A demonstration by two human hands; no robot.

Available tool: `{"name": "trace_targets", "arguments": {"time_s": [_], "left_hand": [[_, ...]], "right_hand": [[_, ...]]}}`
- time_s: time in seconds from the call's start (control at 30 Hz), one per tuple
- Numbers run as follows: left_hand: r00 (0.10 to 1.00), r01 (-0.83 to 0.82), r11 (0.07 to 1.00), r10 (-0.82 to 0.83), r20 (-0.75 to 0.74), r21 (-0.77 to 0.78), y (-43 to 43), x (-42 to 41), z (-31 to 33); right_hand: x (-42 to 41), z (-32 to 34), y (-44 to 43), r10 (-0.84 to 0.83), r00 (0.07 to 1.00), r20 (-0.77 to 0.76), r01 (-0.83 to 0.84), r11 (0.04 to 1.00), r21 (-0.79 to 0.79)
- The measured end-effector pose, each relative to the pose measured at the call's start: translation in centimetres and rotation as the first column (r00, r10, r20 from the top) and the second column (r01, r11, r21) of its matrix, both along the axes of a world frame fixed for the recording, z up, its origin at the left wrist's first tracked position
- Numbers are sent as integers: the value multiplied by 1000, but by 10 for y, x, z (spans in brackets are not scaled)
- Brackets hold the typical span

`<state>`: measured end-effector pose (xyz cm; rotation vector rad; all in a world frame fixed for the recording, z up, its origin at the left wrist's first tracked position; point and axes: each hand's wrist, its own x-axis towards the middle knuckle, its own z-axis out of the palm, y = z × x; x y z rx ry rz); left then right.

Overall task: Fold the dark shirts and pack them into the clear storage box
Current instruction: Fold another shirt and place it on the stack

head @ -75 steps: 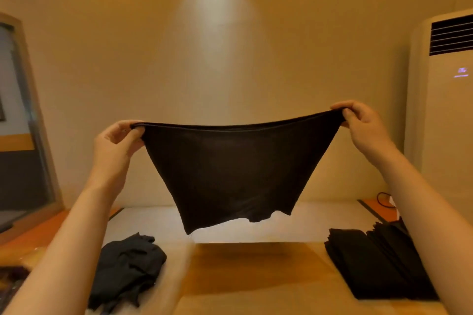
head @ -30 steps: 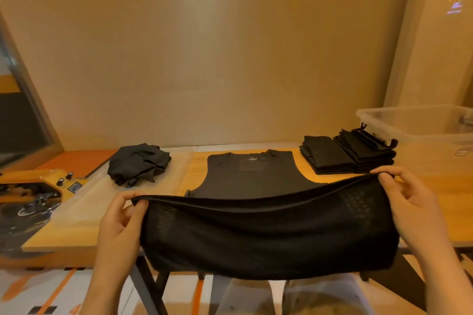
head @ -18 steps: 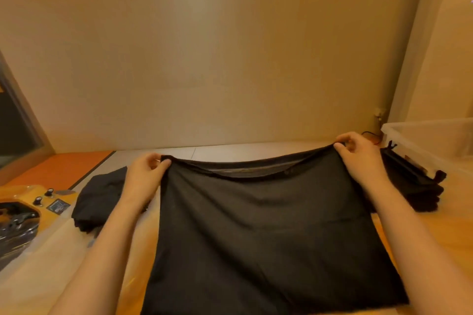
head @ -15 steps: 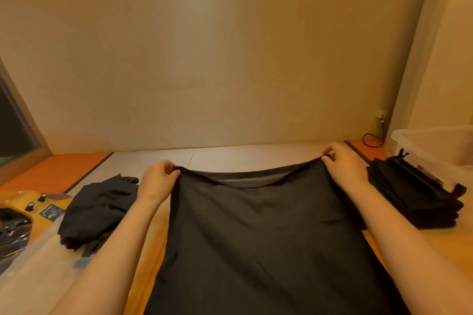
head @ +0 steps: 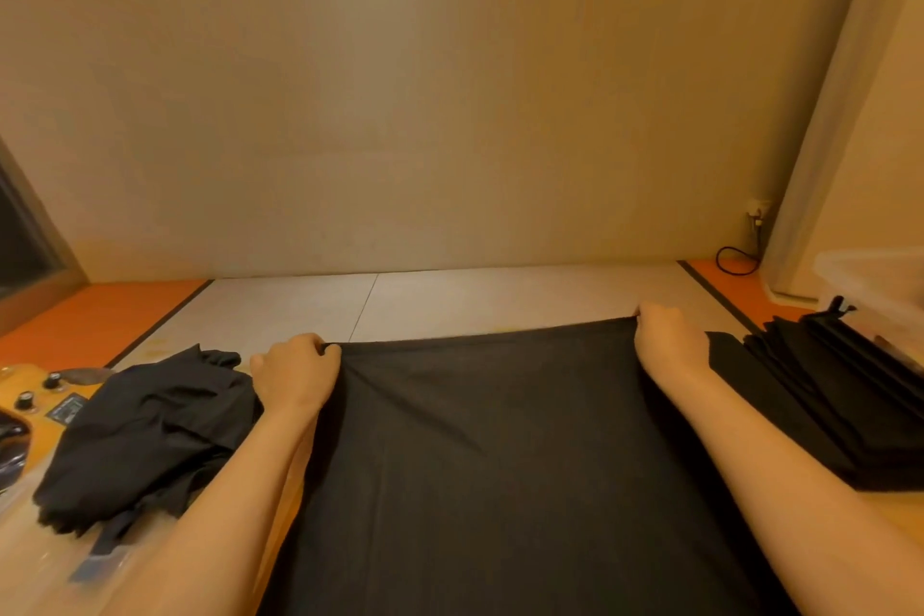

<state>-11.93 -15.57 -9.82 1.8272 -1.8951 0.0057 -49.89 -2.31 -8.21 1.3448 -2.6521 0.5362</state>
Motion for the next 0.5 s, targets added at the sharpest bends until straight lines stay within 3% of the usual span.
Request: {"name": "trace_targets", "arguments": {"time_s": [0.07,0.13,0.33,0.5], "left_hand": [[996,20,1000,-21,91,8,-5,-5,-2],[989,39,999,-40,142,11,-11,-8,-5],[983,150,989,-149,108,0,-7,-14,-3],[883,469,883,-469,23,34,75,-6,16]], "right_hand": [[3,-3,-6,18,1000,-18,-17,999,44],[6,-6,-13,43,999,-8,-43,999,-9],[17,-6,-16,96,994,-56,-98,994,-51],[60,11,56,401,913,-76,-398,916,50]]}}
